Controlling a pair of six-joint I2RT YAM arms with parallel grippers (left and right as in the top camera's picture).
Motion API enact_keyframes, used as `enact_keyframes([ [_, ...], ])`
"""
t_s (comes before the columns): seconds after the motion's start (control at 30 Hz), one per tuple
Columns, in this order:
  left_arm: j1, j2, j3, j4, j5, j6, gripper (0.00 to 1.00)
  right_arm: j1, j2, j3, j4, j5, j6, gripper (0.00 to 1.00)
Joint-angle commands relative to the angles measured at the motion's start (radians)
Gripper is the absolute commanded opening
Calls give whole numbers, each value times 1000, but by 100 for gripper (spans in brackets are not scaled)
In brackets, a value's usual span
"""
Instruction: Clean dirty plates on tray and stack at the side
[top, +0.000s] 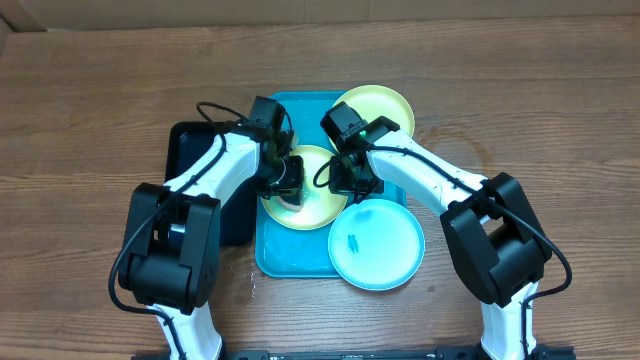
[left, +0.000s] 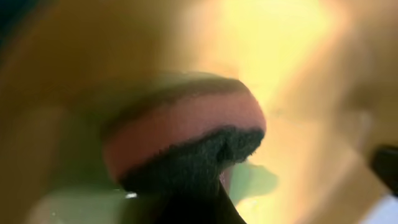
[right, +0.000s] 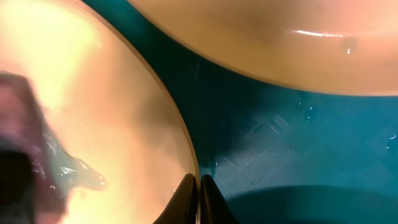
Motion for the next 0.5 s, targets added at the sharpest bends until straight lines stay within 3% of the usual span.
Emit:
enact_keyframes([
  [0.0, -22, 46, -21, -3, 295, 30, 4, 6, -7, 22, 14, -21, -3, 4],
  [0.1, -2, 39, 35, -23, 373, 30, 4, 6, -7, 22, 14, -21, -3, 4],
  [0.2, 16, 24, 114, -72, 357, 30, 4, 6, -7, 22, 11, -21, -3, 4],
  [0.47, 10, 16, 259, -207, 9, 23, 4, 6, -7, 22, 3, -21, -3, 4],
])
